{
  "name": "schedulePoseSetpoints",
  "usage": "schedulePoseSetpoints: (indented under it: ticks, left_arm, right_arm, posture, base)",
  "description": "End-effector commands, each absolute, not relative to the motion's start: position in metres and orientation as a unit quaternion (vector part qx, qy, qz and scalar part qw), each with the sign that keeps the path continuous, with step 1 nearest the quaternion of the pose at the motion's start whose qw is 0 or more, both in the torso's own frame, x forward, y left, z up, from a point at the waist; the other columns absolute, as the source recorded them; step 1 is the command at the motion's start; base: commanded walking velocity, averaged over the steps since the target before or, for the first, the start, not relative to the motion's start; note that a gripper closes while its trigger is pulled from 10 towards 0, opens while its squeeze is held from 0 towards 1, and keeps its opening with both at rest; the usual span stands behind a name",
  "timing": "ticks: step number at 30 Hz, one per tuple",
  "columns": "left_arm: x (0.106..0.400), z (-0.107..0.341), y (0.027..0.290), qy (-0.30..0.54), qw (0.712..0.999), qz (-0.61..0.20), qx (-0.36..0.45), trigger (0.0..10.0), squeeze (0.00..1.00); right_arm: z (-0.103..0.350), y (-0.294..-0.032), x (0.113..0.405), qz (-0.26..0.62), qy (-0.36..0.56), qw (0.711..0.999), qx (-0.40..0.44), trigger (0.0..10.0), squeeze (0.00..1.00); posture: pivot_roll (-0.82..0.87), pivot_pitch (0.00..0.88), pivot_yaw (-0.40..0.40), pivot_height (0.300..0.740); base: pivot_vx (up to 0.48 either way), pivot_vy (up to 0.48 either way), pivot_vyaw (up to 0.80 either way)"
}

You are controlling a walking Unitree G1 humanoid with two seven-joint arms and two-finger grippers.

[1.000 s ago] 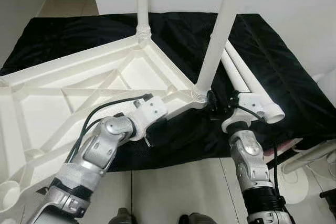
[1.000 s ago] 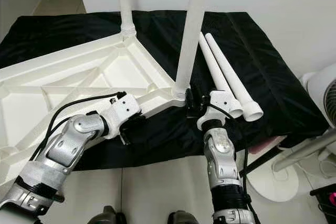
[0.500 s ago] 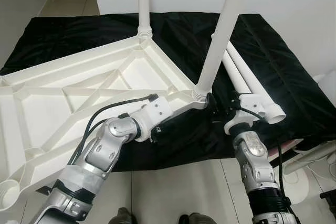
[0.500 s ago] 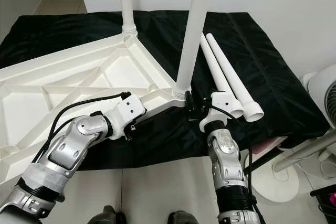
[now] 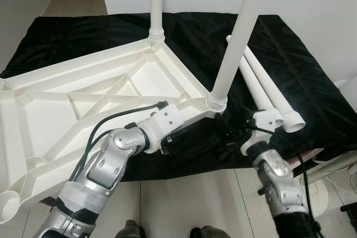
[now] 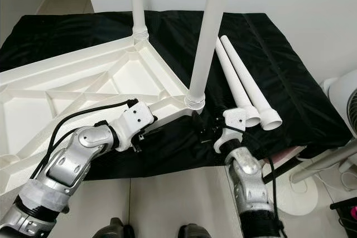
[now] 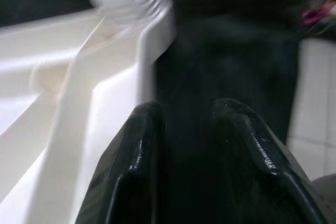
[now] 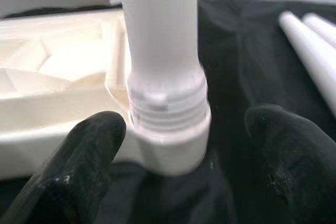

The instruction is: Building children table

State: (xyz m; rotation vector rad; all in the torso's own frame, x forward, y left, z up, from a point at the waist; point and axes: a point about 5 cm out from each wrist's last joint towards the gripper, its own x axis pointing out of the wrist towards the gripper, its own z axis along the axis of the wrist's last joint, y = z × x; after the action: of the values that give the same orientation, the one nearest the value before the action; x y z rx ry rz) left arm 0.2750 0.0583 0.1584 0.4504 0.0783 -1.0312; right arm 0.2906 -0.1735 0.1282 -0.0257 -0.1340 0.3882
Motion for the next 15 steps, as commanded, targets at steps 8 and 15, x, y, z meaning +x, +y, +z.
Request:
schedulePoseSetpoints:
  ticks: [8,15]
  left_arm:
    - [0.271,0.166,0.052,0.025,0.855,-0.482,0.19,10.0,0.0]
    - [0.267,0.165,0.043,0.023,0.855,-0.485,0.183,10.0,0.0]
  right_arm:
    - [0.139,-0.176,0.313,0.236,-0.06,0.969,-0.044,10.0,0.0]
    - [0.149,-0.164,0.336,0.267,-0.059,0.96,-0.054,10.0,0.0]
  posture:
    - [-0.05,0.056,-0.015,0.74]
    - [-0.05,0.051,-0.016,0.74]
  base:
    - [0.0,0.0,0.0]
    - [0.0,0.0,0.0]
